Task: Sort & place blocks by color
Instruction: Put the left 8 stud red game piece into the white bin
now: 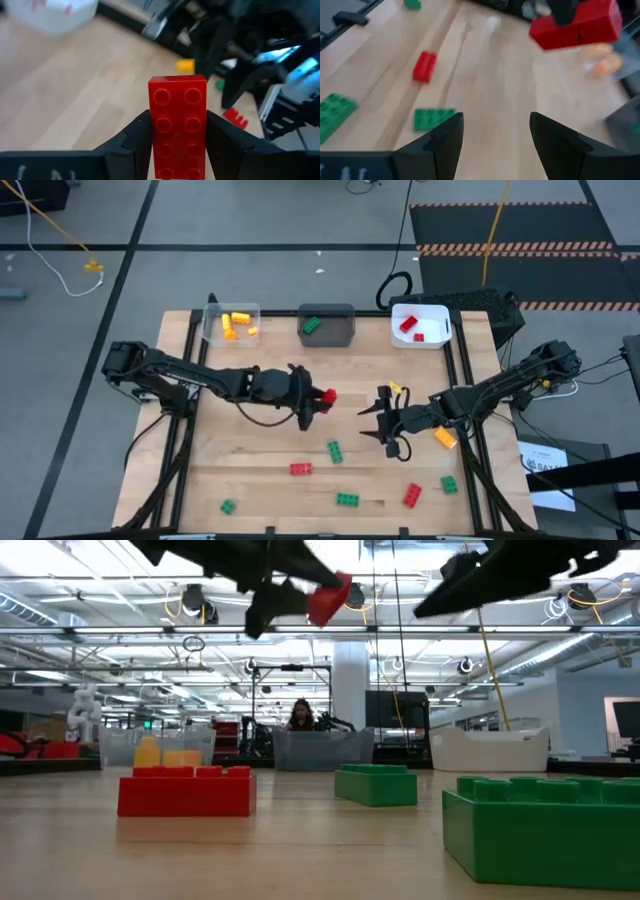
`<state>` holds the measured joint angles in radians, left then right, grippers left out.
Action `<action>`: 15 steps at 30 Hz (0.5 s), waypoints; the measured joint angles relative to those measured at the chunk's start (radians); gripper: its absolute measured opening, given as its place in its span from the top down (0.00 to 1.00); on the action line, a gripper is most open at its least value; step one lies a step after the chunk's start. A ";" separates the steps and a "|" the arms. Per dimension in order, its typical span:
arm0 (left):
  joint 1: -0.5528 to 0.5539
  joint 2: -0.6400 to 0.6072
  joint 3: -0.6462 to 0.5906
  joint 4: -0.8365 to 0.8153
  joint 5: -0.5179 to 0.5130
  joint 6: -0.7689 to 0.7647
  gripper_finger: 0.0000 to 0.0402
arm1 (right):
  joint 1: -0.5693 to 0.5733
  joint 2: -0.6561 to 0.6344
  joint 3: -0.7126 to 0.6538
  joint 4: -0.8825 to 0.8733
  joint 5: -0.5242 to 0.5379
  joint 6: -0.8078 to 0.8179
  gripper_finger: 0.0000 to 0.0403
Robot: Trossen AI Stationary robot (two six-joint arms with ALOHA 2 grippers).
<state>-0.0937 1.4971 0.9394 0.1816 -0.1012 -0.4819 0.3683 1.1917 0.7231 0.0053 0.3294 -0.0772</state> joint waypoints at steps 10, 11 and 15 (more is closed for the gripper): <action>0.055 -0.001 0.001 0.280 0.004 0.265 0.61 | 0.000 0.000 0.001 0.313 0.269 -0.245 0.45; 0.060 -0.001 0.001 0.279 0.010 0.274 0.61 | 0.000 0.000 0.001 0.336 0.295 -0.270 0.45; 0.099 -0.001 0.001 0.140 0.087 0.337 0.61 | 0.000 0.000 0.001 0.373 0.375 -0.383 0.45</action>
<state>0.0051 1.4960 0.9405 0.3218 -0.0146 -0.1453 0.3683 1.1915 0.7238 0.3786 0.7046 -0.4602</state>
